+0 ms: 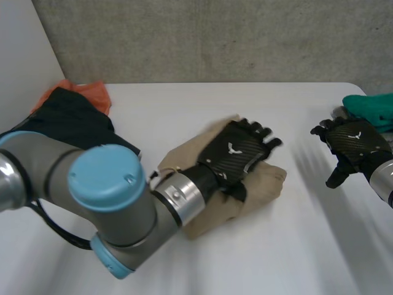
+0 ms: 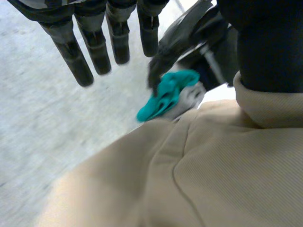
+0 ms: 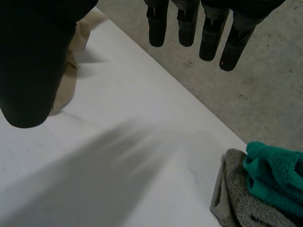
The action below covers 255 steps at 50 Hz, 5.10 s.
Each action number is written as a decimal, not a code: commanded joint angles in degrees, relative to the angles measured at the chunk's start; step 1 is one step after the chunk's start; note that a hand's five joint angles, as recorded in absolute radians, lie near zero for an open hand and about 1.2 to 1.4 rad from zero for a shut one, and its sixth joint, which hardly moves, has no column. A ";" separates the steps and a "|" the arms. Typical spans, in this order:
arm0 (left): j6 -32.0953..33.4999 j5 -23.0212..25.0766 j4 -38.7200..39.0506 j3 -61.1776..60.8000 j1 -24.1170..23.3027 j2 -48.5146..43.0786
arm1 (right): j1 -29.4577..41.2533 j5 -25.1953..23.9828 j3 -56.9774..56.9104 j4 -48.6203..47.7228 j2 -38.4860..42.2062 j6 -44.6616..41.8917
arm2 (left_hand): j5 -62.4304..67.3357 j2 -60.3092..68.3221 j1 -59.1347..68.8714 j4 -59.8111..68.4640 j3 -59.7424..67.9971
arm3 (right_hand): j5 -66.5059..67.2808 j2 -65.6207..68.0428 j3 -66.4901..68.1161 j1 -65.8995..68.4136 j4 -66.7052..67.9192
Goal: Fold the laundry.
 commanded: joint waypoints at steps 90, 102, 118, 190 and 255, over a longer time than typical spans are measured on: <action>14.96 -24.64 3.84 37.40 10.33 -16.96 | 20.22 22.65 -52.51 -9.09 29.97 3.82 | -6.84 -7.18 -5.05 -7.32 -7.80 | 6.80 7.59 8.37 9.06 6.84; 14.96 -25.43 13.45 25.47 9.71 -6.78 | 20.66 21.96 -43.21 -4.91 21.47 1.18 | -8.22 -8.56 -6.43 -8.70 -9.17 | -3.50 -2.71 -1.93 -1.24 -3.46; 11.37 -33.24 -3.42 -7.76 2.25 12.03 | 16.09 2.28 -22.46 17.68 9.76 -12.69 | 4.93 4.59 6.72 4.45 3.98 | 0.62 1.41 2.18 2.87 0.66; -4.46 -38.26 -9.06 -23.06 1.45 12.64 | 10.82 -0.98 -17.53 13.20 20.57 -16.13 | 29.01 28.66 30.79 28.52 28.05 | 66.50 67.29 68.07 68.76 66.54; -3.41 -37.65 -7.74 -16.82 4.44 8.96 | 8.18 0.25 -12.87 26.67 6.00 -12.64 | 61.78 61.44 63.57 61.30 60.83 | 29.95 30.74 31.51 32.21 29.99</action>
